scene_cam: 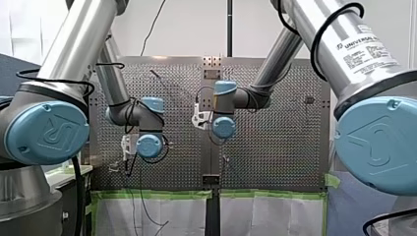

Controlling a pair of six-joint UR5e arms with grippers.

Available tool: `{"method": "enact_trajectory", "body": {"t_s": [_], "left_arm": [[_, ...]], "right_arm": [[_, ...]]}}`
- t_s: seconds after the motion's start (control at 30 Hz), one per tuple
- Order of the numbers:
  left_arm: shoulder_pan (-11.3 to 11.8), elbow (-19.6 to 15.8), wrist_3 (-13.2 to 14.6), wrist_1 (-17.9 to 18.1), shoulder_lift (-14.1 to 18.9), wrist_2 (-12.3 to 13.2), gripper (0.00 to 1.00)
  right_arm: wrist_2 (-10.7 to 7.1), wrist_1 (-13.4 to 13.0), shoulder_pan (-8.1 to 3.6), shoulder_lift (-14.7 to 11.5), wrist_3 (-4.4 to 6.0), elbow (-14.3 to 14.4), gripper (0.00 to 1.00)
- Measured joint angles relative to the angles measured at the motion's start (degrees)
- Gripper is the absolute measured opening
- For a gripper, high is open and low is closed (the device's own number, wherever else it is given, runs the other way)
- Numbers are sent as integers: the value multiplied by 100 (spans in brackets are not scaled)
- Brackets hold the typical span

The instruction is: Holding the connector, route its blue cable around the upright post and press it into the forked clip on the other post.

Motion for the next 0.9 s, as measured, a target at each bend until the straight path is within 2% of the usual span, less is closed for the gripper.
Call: {"method": "enact_trajectory", "body": {"t_s": [0.2,0.43,0.63,0.9], "left_arm": [[319,135,-36,-322,321,25,0],[644,416,-154,-671,668,-9,0],[738,708,-290,-1019,1016,-103,0],[769,1081,-450,-1426,1426,-224,0]], "right_arm": [[-96,205,-51,-217,9,-198,0],[-430,591,-83,-603,10,-427,0],[-609,922,-62,-891,-13,-701,0],[-698,1338,-74,-955,-19,-998,0]]}}
